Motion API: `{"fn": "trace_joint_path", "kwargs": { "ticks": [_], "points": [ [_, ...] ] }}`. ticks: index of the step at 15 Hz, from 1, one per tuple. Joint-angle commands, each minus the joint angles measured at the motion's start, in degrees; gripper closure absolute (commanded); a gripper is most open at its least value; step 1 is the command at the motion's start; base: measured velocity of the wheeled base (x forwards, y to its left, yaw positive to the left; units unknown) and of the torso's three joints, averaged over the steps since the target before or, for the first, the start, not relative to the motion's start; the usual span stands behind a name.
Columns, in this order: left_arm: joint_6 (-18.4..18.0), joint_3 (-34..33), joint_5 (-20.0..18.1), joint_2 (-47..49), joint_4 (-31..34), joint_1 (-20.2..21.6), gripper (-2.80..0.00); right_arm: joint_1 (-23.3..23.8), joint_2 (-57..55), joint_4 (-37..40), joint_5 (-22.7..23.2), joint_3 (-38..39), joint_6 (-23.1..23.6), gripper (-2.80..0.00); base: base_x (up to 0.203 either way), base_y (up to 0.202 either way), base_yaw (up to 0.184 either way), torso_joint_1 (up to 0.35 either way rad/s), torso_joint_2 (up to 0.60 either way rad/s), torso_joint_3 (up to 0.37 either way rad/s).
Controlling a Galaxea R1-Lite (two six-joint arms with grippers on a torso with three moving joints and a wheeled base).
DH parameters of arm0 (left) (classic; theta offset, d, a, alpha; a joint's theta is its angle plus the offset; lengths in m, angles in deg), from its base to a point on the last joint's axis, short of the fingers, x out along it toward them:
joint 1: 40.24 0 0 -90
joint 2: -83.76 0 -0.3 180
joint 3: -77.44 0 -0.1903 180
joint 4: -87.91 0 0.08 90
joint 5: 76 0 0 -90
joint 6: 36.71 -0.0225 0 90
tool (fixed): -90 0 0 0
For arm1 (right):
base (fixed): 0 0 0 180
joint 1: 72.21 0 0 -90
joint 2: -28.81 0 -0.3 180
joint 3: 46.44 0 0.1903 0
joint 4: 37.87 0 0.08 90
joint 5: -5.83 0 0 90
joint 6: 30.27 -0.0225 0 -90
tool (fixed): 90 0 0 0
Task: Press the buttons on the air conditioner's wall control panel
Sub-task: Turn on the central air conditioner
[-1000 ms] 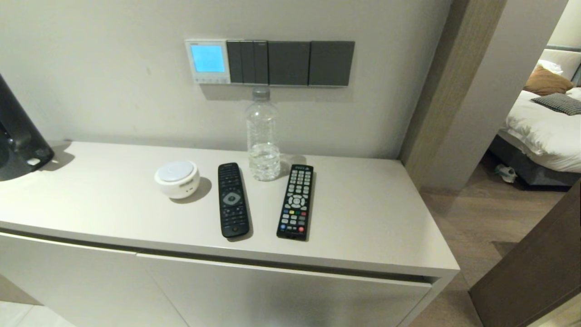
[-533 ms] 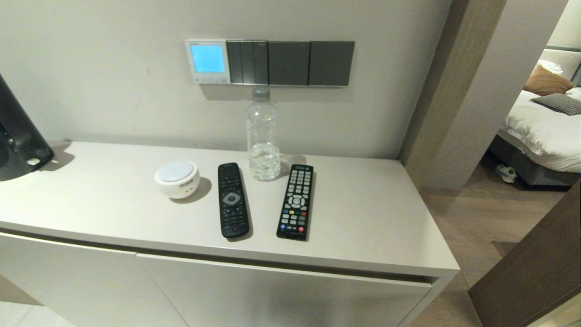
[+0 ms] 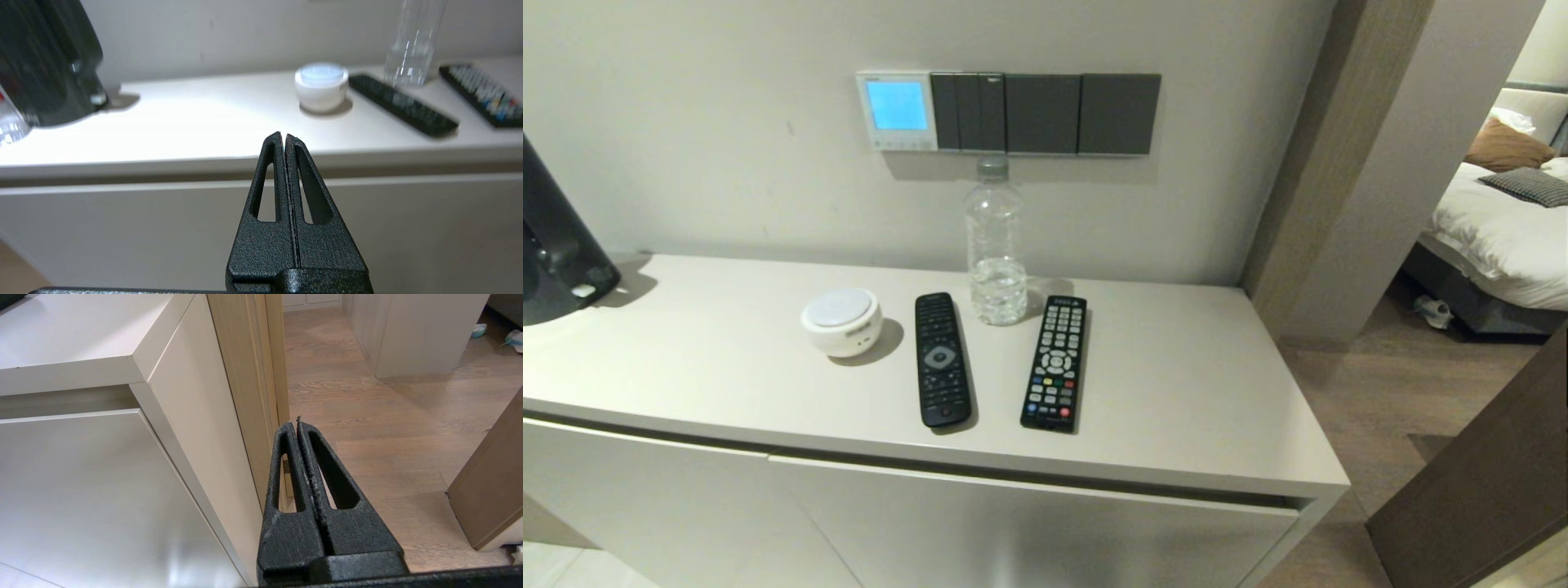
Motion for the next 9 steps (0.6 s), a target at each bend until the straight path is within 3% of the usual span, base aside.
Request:
{"fn": "trace_joint_path", "kwargs": {
  "ticks": [1,9],
  "points": [
    [0.2,6.23,-0.13,8.09,-0.1,-0.14,0.0,-0.02,-0.09,-0.02,0.04,0.09,0.0,0.0,0.0,0.0,0.0,0.0,0.0,0.0],
    [9.41,26.71,-6.16,32.53,-0.28,-0.2,0.0,-0.02,-0.09,-0.02,0.01,0.09,0.0,0.0,0.0,0.0,0.0,0.0,0.0,0.0]
  ]
}}
